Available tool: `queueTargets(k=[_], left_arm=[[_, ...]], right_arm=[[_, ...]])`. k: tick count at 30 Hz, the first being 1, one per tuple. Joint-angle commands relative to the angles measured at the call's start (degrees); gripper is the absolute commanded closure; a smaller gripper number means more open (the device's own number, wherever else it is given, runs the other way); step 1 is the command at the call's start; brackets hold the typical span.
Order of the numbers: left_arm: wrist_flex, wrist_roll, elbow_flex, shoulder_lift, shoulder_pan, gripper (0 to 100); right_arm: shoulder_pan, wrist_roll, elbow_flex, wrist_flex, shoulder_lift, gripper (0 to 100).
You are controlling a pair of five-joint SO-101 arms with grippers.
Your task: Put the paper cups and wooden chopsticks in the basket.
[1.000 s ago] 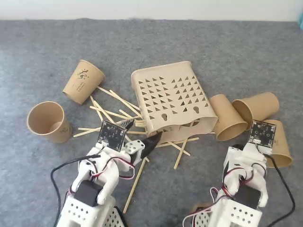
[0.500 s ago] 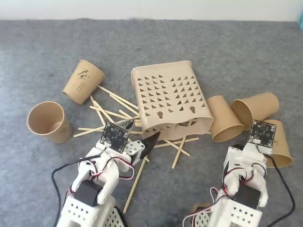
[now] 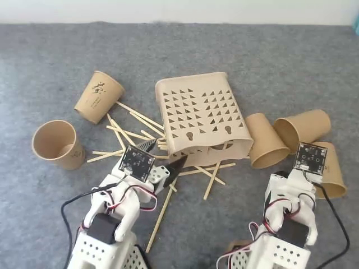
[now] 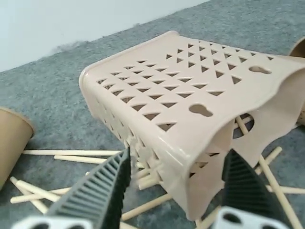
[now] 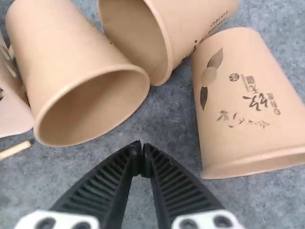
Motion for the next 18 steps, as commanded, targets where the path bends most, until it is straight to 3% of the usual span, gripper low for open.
queueTargets(k=[1,4,9,15,18], left_arm=[[-5.01,-0.53,-0.13,4.22,-1.05,71],[-12.66,-0.62,-0.40,11.60,-3.60,70],[-16.09,-2.20,-6.64,27.34,-4.48,71],[-26.81,0.97,-12.62,45.36,-4.22,71],[-32.88,2.02,-15.60,53.19,-4.13,80]], right_arm=[[0.66,0.88,-0.35,-0.31,-0.92,98.9],[0.66,0.88,-0.35,-0.31,-0.92,98.9],[0.66,0.88,-0.35,-0.31,-0.92,98.9],[0.66,0.88,-0.35,-0.31,-0.92,98.9],[0.66,0.88,-0.35,-0.31,-0.92,98.9]])
